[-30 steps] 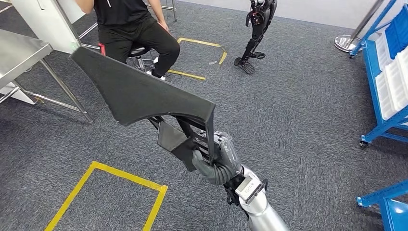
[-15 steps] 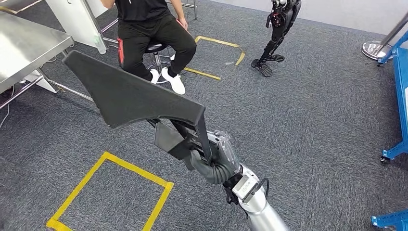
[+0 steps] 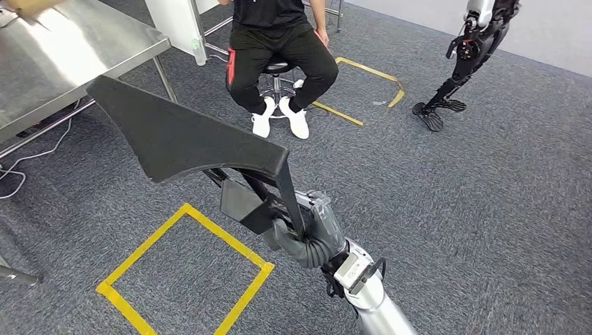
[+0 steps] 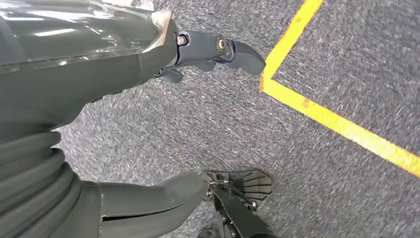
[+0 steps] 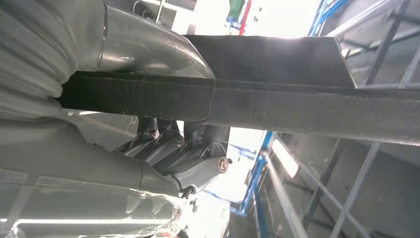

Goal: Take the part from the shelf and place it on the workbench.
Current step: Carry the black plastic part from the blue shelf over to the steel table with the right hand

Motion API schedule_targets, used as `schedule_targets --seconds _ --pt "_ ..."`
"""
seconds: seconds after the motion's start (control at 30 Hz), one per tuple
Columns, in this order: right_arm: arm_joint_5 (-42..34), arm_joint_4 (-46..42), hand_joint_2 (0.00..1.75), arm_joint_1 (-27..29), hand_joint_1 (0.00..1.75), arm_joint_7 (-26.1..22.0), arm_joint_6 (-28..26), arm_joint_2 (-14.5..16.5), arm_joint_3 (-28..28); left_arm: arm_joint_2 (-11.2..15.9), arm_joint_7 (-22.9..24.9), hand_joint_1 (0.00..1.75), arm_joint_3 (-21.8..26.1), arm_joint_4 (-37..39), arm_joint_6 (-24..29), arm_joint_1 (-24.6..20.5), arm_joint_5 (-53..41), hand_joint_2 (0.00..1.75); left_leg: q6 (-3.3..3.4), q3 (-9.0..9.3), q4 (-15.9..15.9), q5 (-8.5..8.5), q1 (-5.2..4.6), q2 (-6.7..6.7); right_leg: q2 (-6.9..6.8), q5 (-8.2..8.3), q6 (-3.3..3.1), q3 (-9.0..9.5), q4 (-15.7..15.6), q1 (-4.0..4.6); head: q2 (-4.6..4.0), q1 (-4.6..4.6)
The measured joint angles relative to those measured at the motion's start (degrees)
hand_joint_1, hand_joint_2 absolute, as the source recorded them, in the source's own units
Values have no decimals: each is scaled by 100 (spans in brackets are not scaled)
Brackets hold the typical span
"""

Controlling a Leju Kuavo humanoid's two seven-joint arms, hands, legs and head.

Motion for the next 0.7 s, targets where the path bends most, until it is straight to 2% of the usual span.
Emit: schedule_targets --seconds 0.03,0.07,0.13,0.17,0.23,0.3,0.33,0.37,0.4,0.43,0.5,0.57,0.6,0.67,0.7 --pt "6 -1 175 0 175 7 3 -1 1 1 -8 0 0 1 9 1 5 175 -39 -18 35 -23 0 -58 59 103 -5 122 -265 -16 0 4" --pt "11 -1 175 1 175 15 5 -1 2 3 -15 0 0 1 22 7 12 175 -79 -41 60 -38 0 -102 98 150 -38 183 -398 -18 0 7" --pt "20 -2 175 -1 175 30 8 0 1 5 -26 0 -1 3 54 29 27 175 -143 -74 62 -37 19 -167 35 168 -153 199 -416 -1 0 8" --pt "24 -2 175 -3 175 35 8 5 -1 5 -27 0 -2 5 69 41 33 175 -168 -83 73 -44 31 -133 1 178 -192 205 -425 0 0 7" --pt "29 -4 175 -2 175 41 8 24 -4 4 -24 0 -4 10 89 41 42 175 -217 -192 320 -199 34 136 -88 182 -271 230 -447 -8 0 -10" --pt "36 -4 175 7 175 45 8 35 -8 8 -15 0 -4 12 96 23 50 175 -258 -505 956 -528 37 427 -196 162 -331 247 -449 21 0 -30" --pt "37 -4 175 13 175 46 8 35 -10 10 -9 0 -5 13 96 21 53 175 -270 -692 1306 -667 43 474 -258 152 -350 249 -448 38 0 -33" --pt "38 -4 175 21 175 47 8 33 -12 9 -4 0 -5 13 96 25 54 175 -273 -821 1530 -721 46 494 -319 144 -360 251 -448 51 0 -33" --pt "37 -4 175 26 175 48 8 32 -13 9 -1 0 -6 13 95 30 54 175 -266 -854 1563 -671 45 505 -379 136 -369 254 -448 64 0 -33" --pt "37 -4 175 28 175 48 8 34 -14 10 4 0 -7 13 95 34 54 175 -247 -770 1379 -526 41 523 -436 129 -376 262 -448 75 0 -33" --pt "37 -4 175 21 175 48 9 40 -14 16 31 0 -9 13 92 28 46 175 -173 -379 640 -181 3 677 -534 110 -376 289 -451 98 0 -32" --pt "37 -4 175 6 175 48 10 46 -14 19 76 0 -17 13 83 8 31 175 -98 -129 153 -48 -58 839 -619 87 -343 308 -457 124 0 -29" --pt "38 -4 175 2 175 48 10 49 -13 21 95 0 -21 13 79 0 25 175 -71 -114 103 -68 -85 855 -665 78 -321 317 -466 128 0 -29" --pt "42 -5 175 -8 175 50 10 61 -11 26 120 0 -24 16 79 4 21 175 -11 -83 36 -38 -80 737 -740 60 -263 350 -489 138 0 -30" --pt "44 -6 175 -18 175 51 10 68 -11 22 126 0 -24 17 82 9 21 175 17 -39 -22 -8 -67 678 -690 32 -240 358 -458 139 0 -25"
